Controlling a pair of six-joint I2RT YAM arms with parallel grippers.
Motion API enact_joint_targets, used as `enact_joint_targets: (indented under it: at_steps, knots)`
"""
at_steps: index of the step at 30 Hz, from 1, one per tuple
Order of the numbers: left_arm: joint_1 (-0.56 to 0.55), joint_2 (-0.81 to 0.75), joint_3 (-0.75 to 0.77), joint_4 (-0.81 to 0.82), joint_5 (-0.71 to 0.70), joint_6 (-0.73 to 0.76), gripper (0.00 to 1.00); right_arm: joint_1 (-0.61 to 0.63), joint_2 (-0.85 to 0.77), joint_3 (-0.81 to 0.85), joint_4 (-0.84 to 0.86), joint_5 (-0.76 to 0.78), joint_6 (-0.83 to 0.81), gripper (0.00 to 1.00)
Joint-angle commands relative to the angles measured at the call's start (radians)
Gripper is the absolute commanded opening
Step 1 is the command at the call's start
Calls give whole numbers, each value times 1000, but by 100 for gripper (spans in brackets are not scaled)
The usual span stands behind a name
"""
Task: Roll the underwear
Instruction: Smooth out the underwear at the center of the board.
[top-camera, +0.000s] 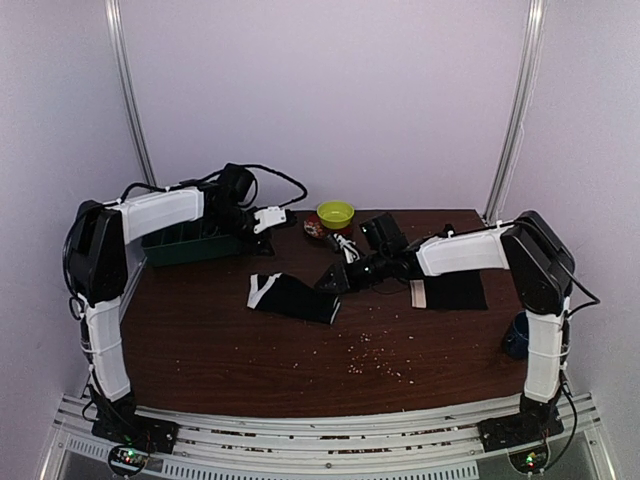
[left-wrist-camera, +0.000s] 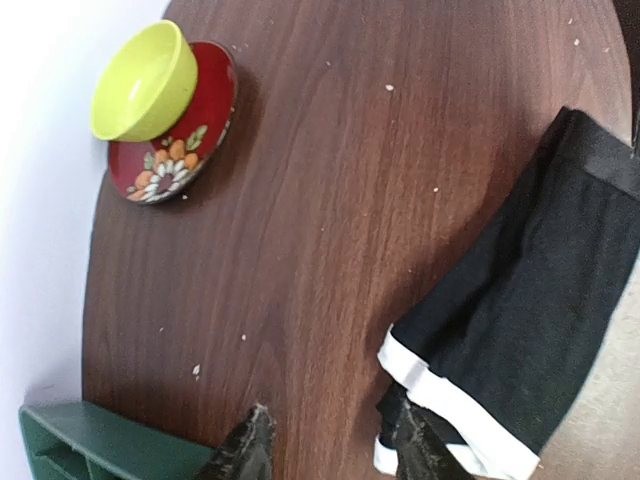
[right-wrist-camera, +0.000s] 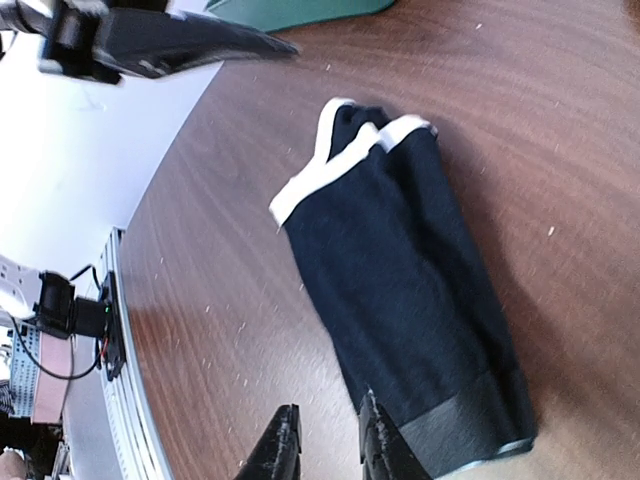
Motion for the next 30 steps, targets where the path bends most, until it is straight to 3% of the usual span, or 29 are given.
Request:
enact_joint_targets:
  at_steps: [1, 10, 15, 18, 20, 23, 24, 27, 29, 30]
  knots:
    - [5, 122, 61, -9, 13, -29, 43, -25, 81, 49, 37, 12, 31, 22]
    - [2, 265, 51, 38, -95, -20, 41, -59, 186, 46, -2, 33, 17, 21]
    - [-2, 257, 12, 55, -120, -16, 41, -61, 168, 42, -45, 70, -16, 21]
    - [-1, 222, -5, 63, -121, -22, 49, -61, 139, 57, -78, 84, -40, 21]
    - [-2, 185, -12, 64, -108, -32, 60, -59, 106, 76, -115, 96, -74, 23]
    - [-1, 118, -6, 63, -80, -61, 92, -50, 25, 83, -160, 148, -132, 33]
    - [-1, 97, 1, 64, -71, -74, 97, -43, -5, 81, -174, 175, -155, 39]
    - [0, 33, 20, 63, -65, -117, 98, -16, -93, 64, -217, 282, -222, 54]
    - [3, -18, 10, 64, -69, -144, 98, 7, -144, 53, -257, 377, -265, 69]
    - [5, -49, -5, 68, -64, -160, 98, 21, -164, 45, -272, 433, -281, 81]
